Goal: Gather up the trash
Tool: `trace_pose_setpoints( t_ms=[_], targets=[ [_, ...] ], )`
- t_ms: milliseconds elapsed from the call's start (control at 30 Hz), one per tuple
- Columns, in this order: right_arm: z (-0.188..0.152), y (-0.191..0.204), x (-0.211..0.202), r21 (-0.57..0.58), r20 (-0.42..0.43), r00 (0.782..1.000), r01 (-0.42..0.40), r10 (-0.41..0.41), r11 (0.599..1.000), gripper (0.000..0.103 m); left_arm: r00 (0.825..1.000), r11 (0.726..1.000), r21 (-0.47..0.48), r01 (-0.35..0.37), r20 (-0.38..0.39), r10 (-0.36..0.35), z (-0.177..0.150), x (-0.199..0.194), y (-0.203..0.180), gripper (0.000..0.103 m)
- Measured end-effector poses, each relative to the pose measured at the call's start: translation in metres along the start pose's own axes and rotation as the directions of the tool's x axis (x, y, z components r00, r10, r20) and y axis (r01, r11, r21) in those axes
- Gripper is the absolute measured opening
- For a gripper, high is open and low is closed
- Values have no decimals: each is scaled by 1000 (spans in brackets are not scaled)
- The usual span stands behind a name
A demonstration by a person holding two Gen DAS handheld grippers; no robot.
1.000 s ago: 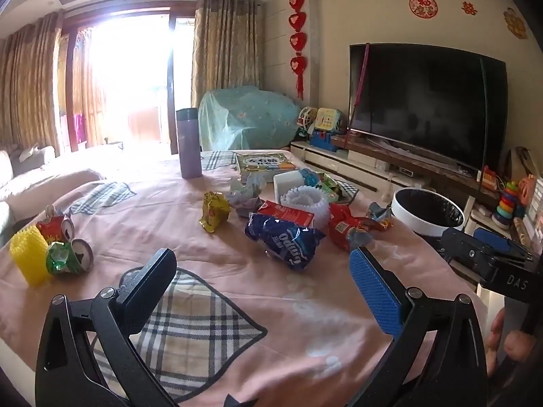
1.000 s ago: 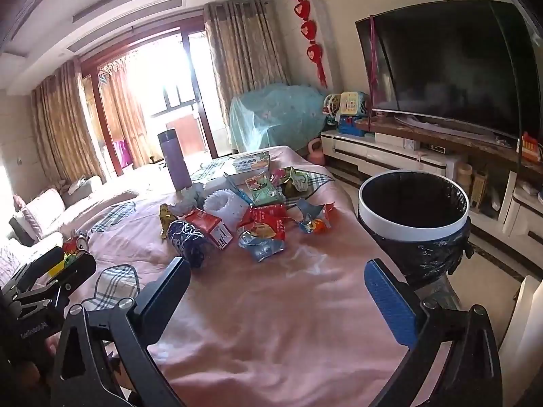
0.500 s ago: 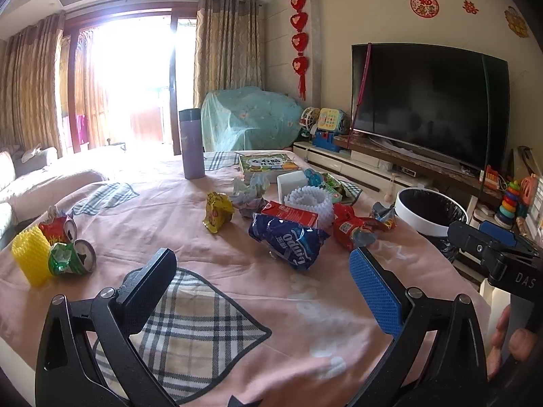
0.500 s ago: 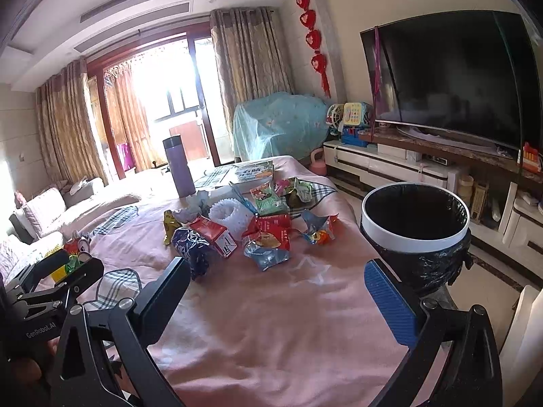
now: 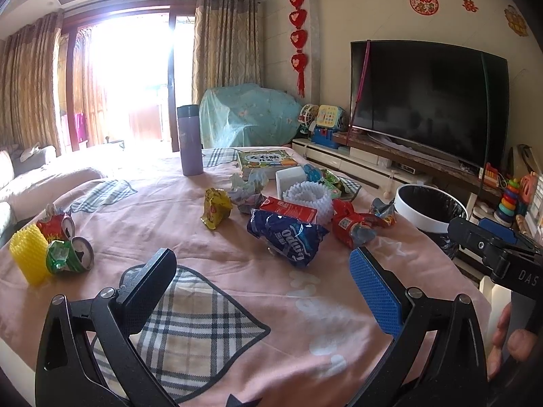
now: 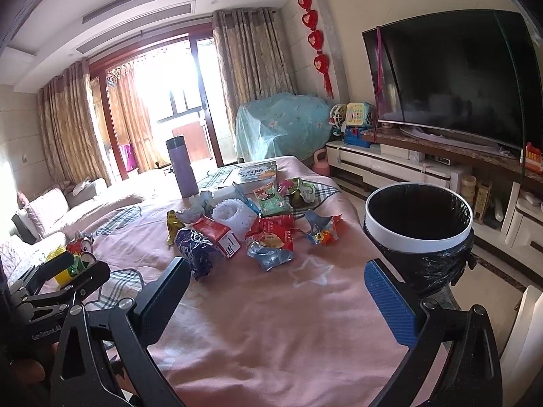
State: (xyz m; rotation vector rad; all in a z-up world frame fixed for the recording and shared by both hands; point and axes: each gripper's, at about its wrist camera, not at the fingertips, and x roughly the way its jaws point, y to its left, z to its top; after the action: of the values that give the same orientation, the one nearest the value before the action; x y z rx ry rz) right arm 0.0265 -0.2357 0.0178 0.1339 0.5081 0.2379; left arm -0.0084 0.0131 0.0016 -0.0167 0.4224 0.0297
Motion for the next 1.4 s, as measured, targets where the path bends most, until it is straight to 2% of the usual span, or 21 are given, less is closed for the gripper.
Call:
trace_pose_setpoints(
  t_ms=[1100,1233,1400],
  targets=[
    [-4,0,-2,4,5,1000,-16,16,1000,103,1000,1000,-13,5,-10,-6,-2,1,3,103],
    [-4,-2,2,10,-12,1000,-21,21,1000,102,999,1000,-19,-7,-32,6,-3,7,5,103],
    [-2,-8,16,20,-58,998,-33,34,999,98,996,998,-49,27,-86,-31,2,22,9,103]
  ],
)
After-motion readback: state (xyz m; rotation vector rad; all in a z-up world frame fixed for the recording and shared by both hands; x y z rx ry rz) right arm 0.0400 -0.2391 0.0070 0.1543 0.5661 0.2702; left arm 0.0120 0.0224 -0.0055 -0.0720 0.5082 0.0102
